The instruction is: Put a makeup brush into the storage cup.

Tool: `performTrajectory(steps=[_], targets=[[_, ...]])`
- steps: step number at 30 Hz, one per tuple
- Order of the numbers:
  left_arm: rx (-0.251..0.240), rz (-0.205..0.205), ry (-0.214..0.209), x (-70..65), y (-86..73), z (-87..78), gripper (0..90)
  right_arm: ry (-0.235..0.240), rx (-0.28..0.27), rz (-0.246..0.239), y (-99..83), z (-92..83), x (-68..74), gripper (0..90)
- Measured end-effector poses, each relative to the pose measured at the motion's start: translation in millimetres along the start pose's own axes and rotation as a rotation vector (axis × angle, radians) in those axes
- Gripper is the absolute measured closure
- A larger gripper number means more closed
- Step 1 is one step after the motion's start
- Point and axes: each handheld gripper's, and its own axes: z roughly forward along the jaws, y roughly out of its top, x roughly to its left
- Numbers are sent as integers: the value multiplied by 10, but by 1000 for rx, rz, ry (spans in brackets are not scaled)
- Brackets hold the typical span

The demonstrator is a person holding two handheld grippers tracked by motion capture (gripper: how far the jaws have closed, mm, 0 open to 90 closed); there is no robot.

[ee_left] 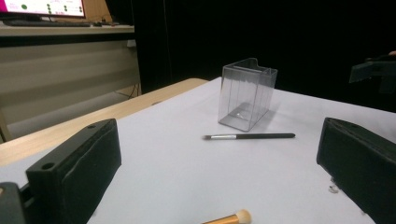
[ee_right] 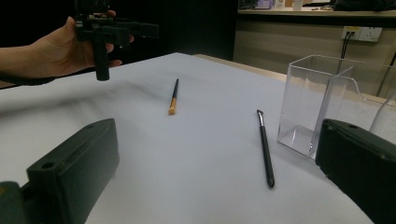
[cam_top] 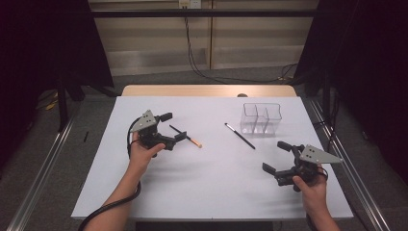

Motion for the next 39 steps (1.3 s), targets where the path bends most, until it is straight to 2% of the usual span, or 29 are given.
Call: performTrajectory(steps=[5, 9, 13, 25, 29, 32, 34, 35, 36, 38, 39], targets=[[41, -5, 0, 48, 2, 61, 0, 3, 2, -1, -2, 6, 2, 0], [95, -23, 6, 96, 23, 108, 0, 6, 7, 0, -6, 10, -2, 0], [160, -15, 6, 143, 45, 136, 0, 7, 9, 1, -10, 13, -6, 0], [317, -59, 15, 250, 108, 238, 0, 10, 14, 6, -29, 29, -34, 0], [394, -89, 20, 278, 107, 301, 0, 12, 17, 5, -29, 35, -31, 0], [460, -79, 19, 293, 114, 341, 0, 13, 18, 4, -29, 38, -28, 0], [475, -77, 17, 300, 117, 355, 0, 14, 18, 3, -29, 40, -27, 0], [504, -77, 15, 309, 124, 380, 0, 14, 19, 2, -28, 39, -25, 0], [504, -77, 15, 309, 124, 380, 0, 15, 19, 2, -27, 39, -25, 0], [548, -67, 8, 318, 137, 418, 0, 15, 19, 4, -26, 38, -24, 0], [548, -67, 8, 318, 137, 418, 0, 15, 19, 4, -26, 38, -24, 0]])
